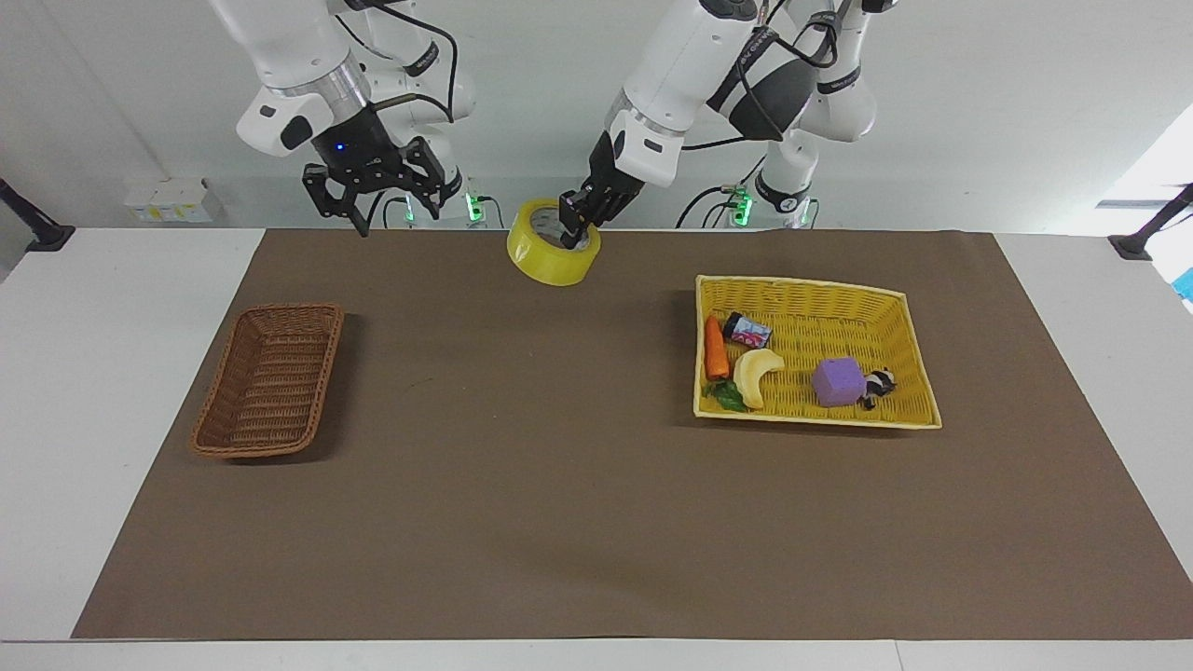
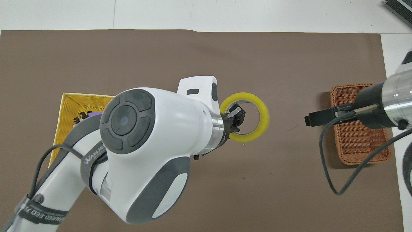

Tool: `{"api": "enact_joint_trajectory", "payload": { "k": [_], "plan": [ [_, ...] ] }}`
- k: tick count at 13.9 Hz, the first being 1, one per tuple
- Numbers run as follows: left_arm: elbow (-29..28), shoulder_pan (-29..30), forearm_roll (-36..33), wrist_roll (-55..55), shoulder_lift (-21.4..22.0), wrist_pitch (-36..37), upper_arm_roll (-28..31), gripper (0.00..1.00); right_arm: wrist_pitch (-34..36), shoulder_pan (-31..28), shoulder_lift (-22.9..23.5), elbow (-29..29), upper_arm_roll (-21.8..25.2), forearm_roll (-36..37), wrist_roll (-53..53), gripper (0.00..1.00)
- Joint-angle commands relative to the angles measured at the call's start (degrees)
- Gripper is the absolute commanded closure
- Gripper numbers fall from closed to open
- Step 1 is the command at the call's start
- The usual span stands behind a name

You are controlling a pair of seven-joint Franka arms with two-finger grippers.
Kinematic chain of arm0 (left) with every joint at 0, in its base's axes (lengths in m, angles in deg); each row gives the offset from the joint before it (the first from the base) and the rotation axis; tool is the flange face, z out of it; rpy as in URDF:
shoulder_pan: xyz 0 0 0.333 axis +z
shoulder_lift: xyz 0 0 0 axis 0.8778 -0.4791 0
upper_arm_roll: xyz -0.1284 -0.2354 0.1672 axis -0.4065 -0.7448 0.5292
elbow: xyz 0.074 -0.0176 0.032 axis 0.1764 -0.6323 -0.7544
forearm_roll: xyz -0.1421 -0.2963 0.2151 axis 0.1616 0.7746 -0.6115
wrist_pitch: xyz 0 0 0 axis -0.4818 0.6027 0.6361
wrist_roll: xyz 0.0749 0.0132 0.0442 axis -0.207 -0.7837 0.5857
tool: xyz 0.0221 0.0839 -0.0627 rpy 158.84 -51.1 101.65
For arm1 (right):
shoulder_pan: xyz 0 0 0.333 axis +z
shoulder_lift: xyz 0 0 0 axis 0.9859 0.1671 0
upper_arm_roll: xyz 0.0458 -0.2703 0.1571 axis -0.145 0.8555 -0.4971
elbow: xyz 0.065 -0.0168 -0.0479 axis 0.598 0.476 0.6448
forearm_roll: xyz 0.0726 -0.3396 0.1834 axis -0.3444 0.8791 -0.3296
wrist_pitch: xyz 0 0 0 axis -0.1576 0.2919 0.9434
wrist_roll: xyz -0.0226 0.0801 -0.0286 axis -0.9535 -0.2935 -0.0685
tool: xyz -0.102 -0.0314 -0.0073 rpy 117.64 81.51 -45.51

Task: Move tape to another basket
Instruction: 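Reach the right gripper toward the tape held by the left gripper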

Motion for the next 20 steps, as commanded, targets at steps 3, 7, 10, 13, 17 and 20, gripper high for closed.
{"api": "enact_joint_trajectory", "payload": {
  "k": [3,7,10,13,17,20],
  "plan": [
    [-1.47,-0.78,1.57,-1.00,1.26,-2.13,0.43,1.00,-3.58,1.50,-0.09,2.86,0.09,-10.24,-1.69,0.00],
    [-1.91,-1.05,1.57,-1.52,1.78,-2.49,-0.26,1.00,-8.93,2.39,1.22,4.53,0.00,-15.33,-3.80,0.00],
    [-1.74,-1.74,1.57,-1.79,1.70,-5.11,-0.79,1.00,-11.66,2.39,2.02,4.53,0.00,-16.50,-5.21,0.00],
    [-1.30,-2.89,1.57,-1.79,1.26,-6.70,-0.88,1.00,-12.10,2.48,2.20,4.89,0.00,-17.63,-5.47,0.00],
    [-1.21,-3.07,1.48,-1.70,0.91,-11.01,-0.88,1.00,-9.65,1.07,2.37,4.62,0.00,-17.99,-5.56,0.75],
    [-1.21,-3.07,1.57,-1.79,0.90,-11.54,-0.88,1.00,-9.38,0.81,2.37,4.53,0.00,-18.52,-4.51,1.00]
  ]
}}
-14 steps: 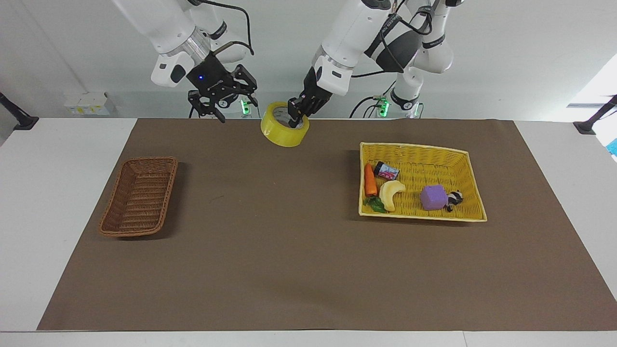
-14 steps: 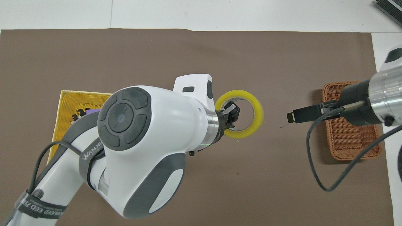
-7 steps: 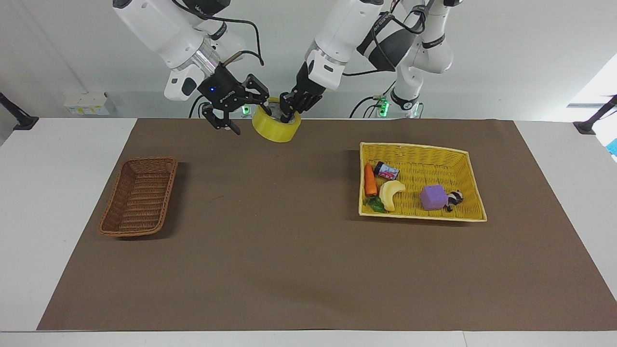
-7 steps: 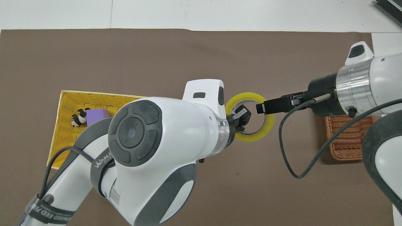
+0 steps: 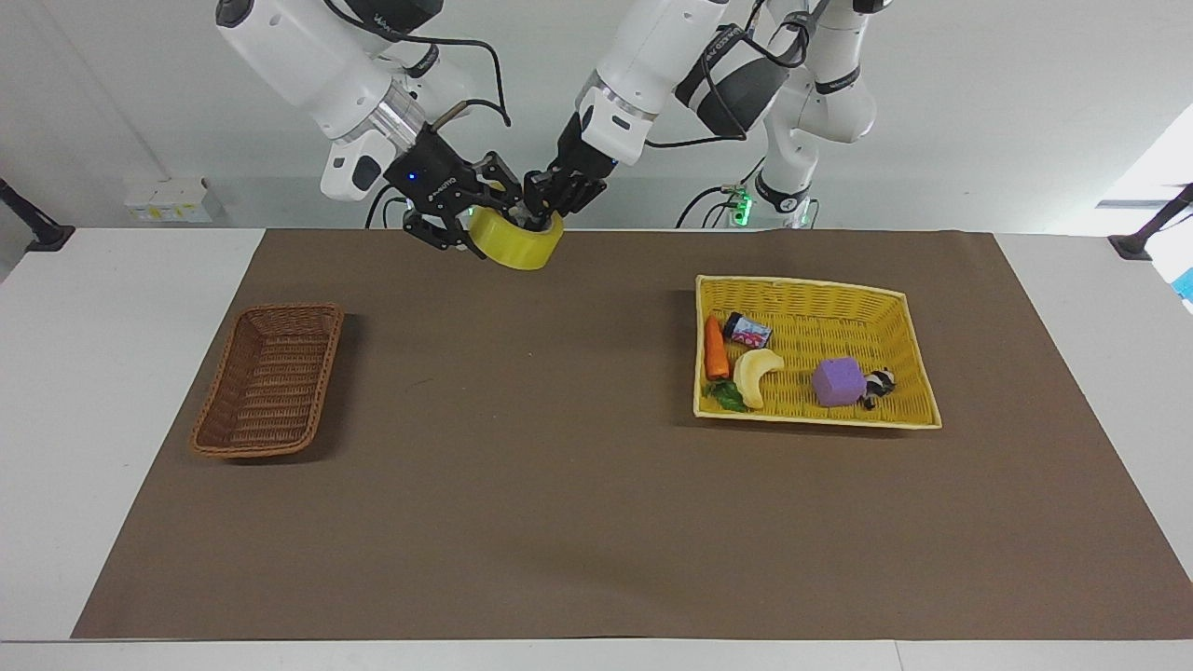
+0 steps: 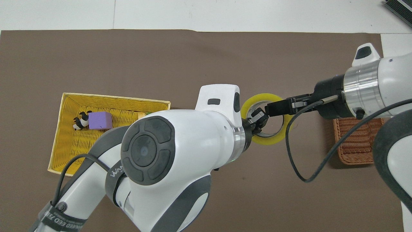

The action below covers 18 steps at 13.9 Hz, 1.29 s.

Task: Move tape to another basket
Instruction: 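Reach the right gripper toward the tape held by the left gripper, then grasp the tape with the right gripper while the left gripper releases, then lower the tape into the wicker basket while the left gripper withdraws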

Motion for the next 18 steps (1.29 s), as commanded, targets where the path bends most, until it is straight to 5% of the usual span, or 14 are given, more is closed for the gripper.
{"api": "enact_joint_trajectory", "payload": {
  "k": [1,2,9,15,18],
  "plan": [
    [-0.73,-0.80,1.25,-0.76,1.32,-2.03,1.10,0.79,0.79,-1.74,-0.02,0.62,-0.05,-1.63,-0.82,1.00],
    [-0.64,-0.80,1.25,-0.58,1.40,-2.03,1.10,0.05,0.79,-1.74,-0.02,0.62,0.04,-1.89,-0.73,1.00],
    [-1.43,2.17,2.83,-1.19,5.88,4.36,1.81,0.00,0.79,-5.51,0.77,-0.60,0.30,-3.13,-0.82,1.00],
    [-1.25,11.92,1.87,-9.27,7.56,17.55,2.07,0.00,2.89,-13.41,1.12,-0.52,0.65,-1.64,-2.83,1.00],
    [-0.73,17.98,-0.50,-13.48,7.12,21.85,2.07,0.00,5.80,-18.07,0.68,-0.26,0.66,5.46,-4.24,1.00]
  ]
}}
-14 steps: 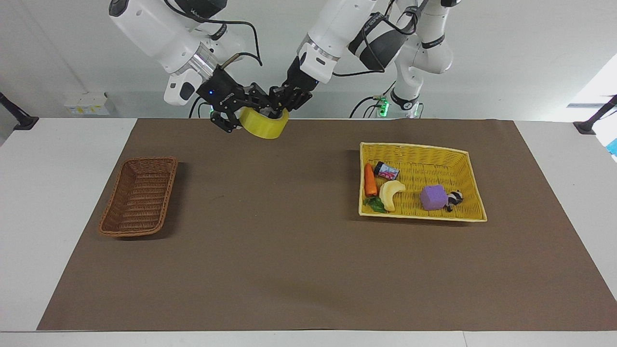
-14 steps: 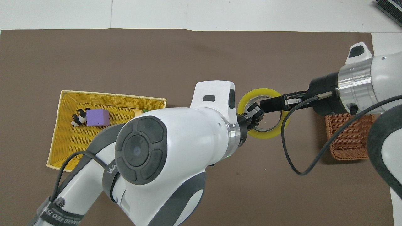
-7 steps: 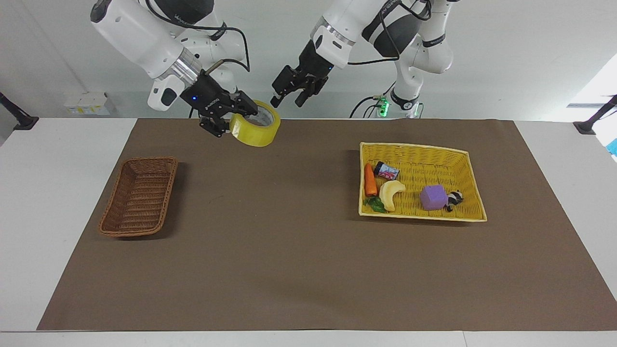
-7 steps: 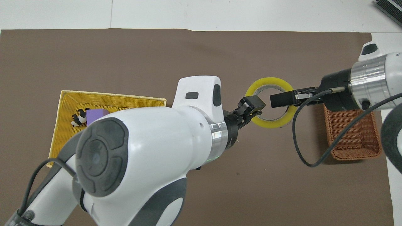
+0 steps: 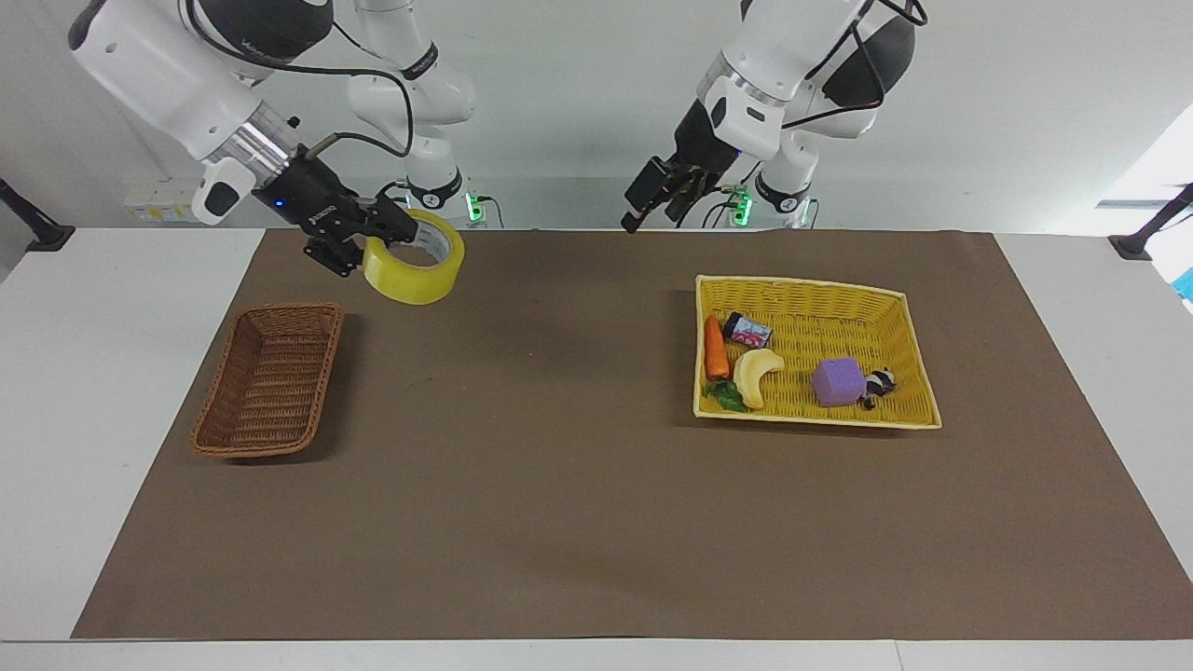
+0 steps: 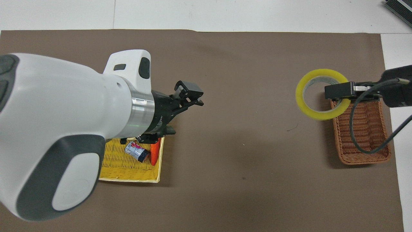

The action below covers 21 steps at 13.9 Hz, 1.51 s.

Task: Move tape to another basket
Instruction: 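Lower the tape into the wicker basket while the left gripper withdraws, then open the right gripper to release the tape in the wicker basket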

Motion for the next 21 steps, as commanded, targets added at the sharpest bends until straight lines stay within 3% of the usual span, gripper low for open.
{"api": "enact_joint_trajectory", "payload": {
  "k": [1,4,6,9,13,16,21],
  "plan": [
    [-0.53,5.68,-2.10,-5.64,0.53,4.91,-0.49,0.00,2.46,-4.22,-0.34,-0.29,-0.43,5.98,-1.60,1.00],
    [-0.27,12.01,-2.98,-16.09,0.44,10.01,-0.49,0.00,1.42,-8.96,0.62,2.25,-0.43,7.33,-4.58,1.00],
    [-0.27,15.26,-7.18,-23.04,0.44,10.81,-0.49,0.00,0.72,-12.74,4.21,2.44,-0.43,7.42,-8.53,1.00],
    [0.17,18.70,-14.04,-26.48,0.27,10.99,-0.40,0.00,-6.03,-15.48,10.46,2.52,-0.43,7.59,-15.04,1.00],
    [0.17,25.02,-15.02,-45.97,0.53,12.66,-0.40,0.00,-10.18,-16.71,15.65,3.31,-0.43,9.69,-18.82,1.00],
    [0.17,25.83,-20.18,-54.51,0.79,13.89,-0.49,0.00,-13.16,-19.51,16.97,7.87,-0.43,10.67,-26.00,1.00],
    [0.26,25.92,-25.04,-66.04,1.15,16.18,-0.40,0.00,-16.77,-20.93,19.43,9.47,-0.52,10.23,-29.73,1.00]
  ]
}}
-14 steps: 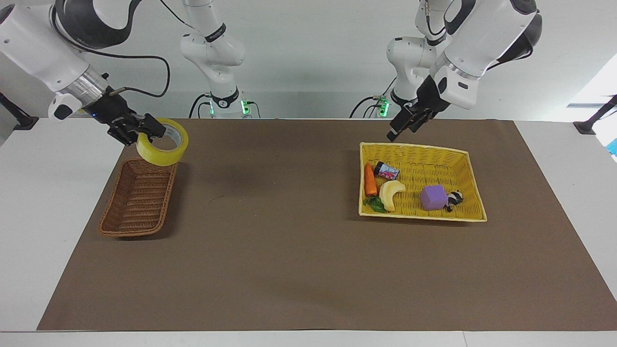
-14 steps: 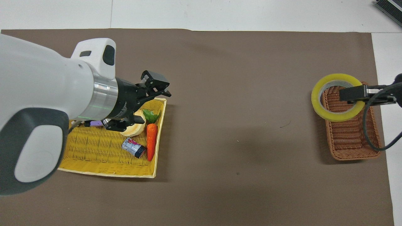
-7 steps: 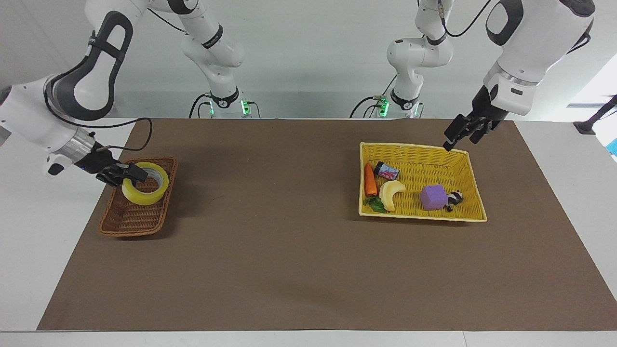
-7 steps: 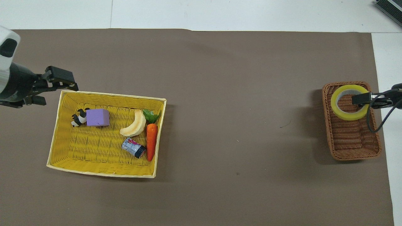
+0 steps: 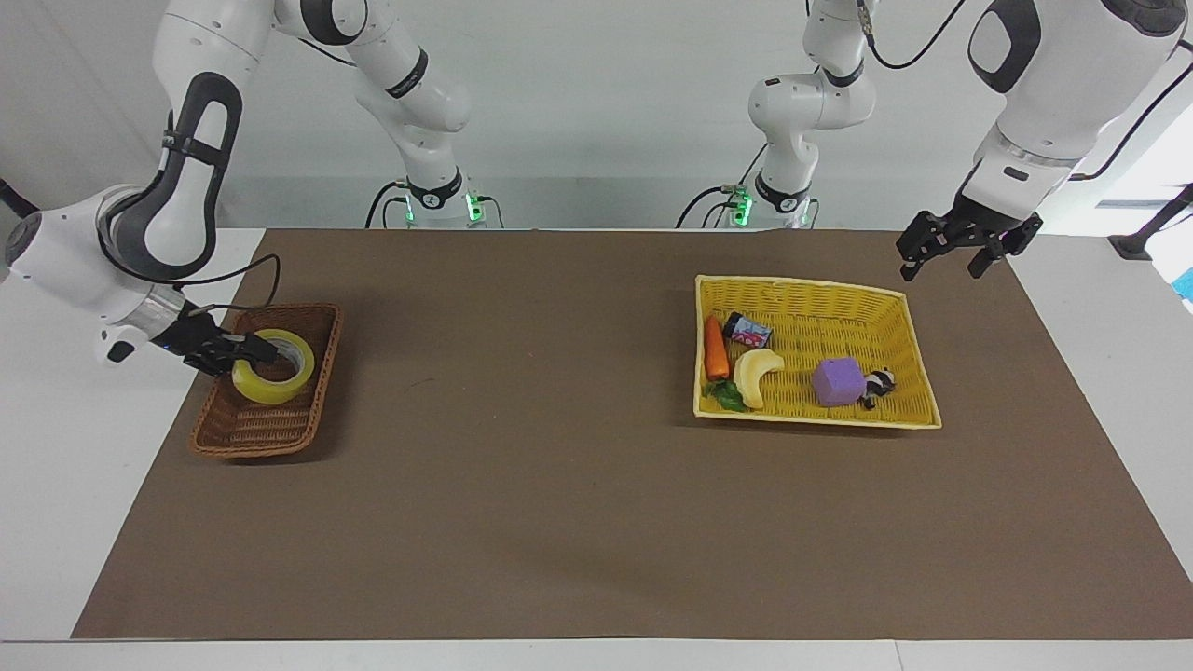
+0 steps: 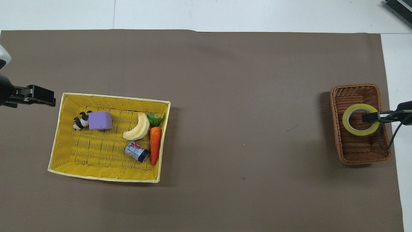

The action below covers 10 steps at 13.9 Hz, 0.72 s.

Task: Move tape to another basket
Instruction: 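Open the right gripper to release the tape in the wicker basket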

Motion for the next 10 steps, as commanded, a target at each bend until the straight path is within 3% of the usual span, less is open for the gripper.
{"api": "enact_joint_trajectory", "payload": {
  "k": [1,2,3,4,5,8,10],
  "plan": [
    [0.25,0.33,-2.19,-3.37,0.80,2.00,-0.19,0.00,-1.73,-0.10,-0.48,1.14,-0.91,0.07,-0.86,1.00],
    [0.34,0.33,-2.02,-3.28,0.80,2.44,0.07,0.00,-1.74,-0.01,-0.48,1.14,-0.91,0.16,-0.77,0.87],
    [0.60,0.59,-1.58,-3.19,0.80,2.62,0.07,0.00,-1.91,0.33,-0.48,1.23,-0.91,0.16,-0.60,0.57],
    [0.60,1.64,-1.49,-3.28,0.80,2.79,0.07,0.00,-2.35,0.51,-0.57,1.66,-0.91,0.08,-0.33,0.13],
    [0.60,2.17,-1.49,-3.45,0.89,3.23,0.07,0.00,-2.27,0.43,-0.48,1.49,-1.00,0.16,0.10,0.00],
    [0.51,2.44,0.61,-3.11,0.98,3.06,0.07,0.00,-2.53,0.69,-0.65,-1.13,-1.43,0.60,2.03,0.00],
    [0.51,2.44,0.79,-2.75,1.33,2.88,0.07,0.00,-2.35,3.92,-1.53,-4.03,-1.18,1.47,9.38,0.00]
  ]
}}
